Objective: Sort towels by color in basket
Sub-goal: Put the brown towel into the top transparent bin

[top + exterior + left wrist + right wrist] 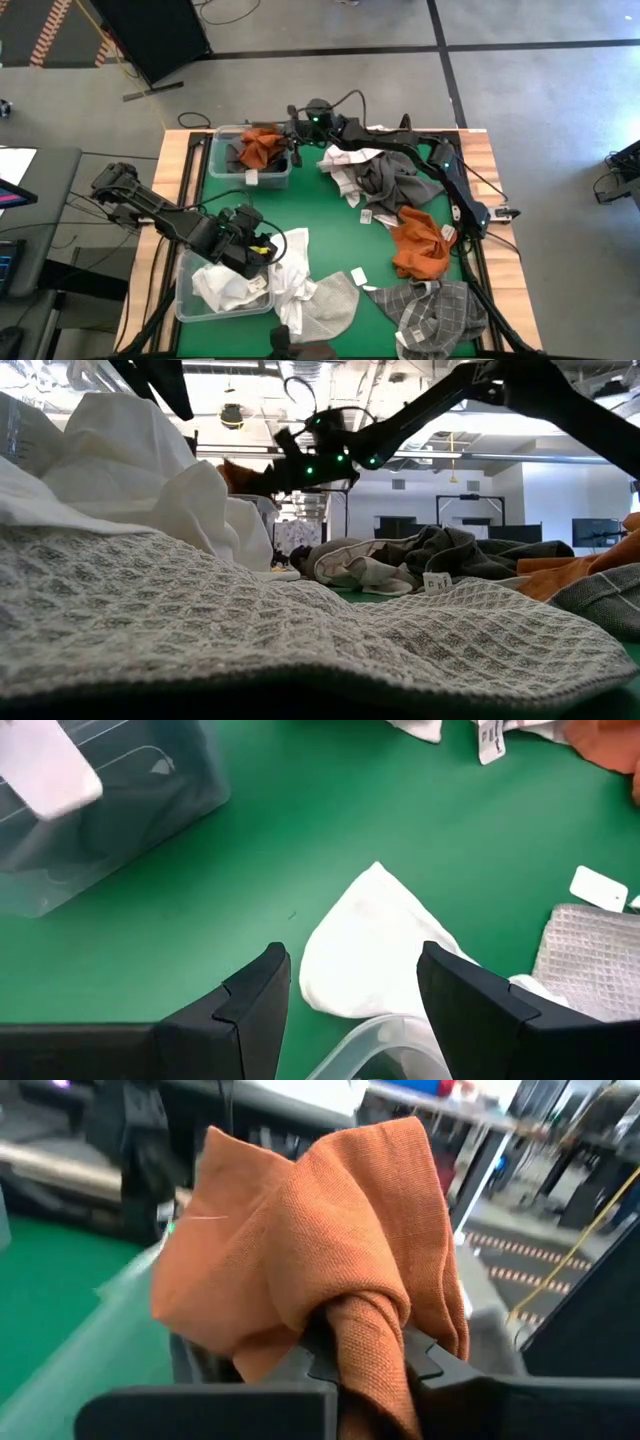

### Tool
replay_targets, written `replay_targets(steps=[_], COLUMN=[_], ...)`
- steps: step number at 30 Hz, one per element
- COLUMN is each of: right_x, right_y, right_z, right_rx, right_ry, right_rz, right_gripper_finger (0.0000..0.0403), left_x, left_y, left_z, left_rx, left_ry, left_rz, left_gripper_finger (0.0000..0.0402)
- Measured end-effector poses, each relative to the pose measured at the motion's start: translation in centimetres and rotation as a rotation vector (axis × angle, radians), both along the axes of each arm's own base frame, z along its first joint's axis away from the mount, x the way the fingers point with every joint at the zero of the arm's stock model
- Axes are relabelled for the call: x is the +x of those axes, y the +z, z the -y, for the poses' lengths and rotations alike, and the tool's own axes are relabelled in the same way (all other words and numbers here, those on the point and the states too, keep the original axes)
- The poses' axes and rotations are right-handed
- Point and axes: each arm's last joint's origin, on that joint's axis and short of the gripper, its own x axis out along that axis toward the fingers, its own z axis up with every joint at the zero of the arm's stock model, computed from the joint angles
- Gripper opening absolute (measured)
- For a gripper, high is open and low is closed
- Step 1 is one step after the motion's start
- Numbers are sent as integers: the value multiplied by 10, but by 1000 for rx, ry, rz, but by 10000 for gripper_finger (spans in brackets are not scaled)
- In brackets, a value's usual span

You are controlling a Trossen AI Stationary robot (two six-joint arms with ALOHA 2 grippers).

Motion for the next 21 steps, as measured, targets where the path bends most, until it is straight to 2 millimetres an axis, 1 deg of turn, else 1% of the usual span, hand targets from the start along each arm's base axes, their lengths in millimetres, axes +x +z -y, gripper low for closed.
replay_targets(steps=[4,7,10,14,21], right_x=[8,12,12,10,5], right_y=[-15,-14,-12,-7,5], right_z=[2,1,0,-3,-11], right_rx=[-12,-25,-28,-21,-16], right_ry=[21,39,44,47,60], right_rz=[-108,-149,-169,-186,-219], right_gripper_finger=[53,61,80,128,244], left_x=[0,0,0,0,0], left_y=[0,0,0,0,0], left_z=[0,0,0,0,0], left_rx=[-2,2,3,3,11], left_ry=[0,-6,-8,-10,-24], left_rz=[0,-3,-4,-5,-14], left_gripper_finger=[208,208,208,208,208])
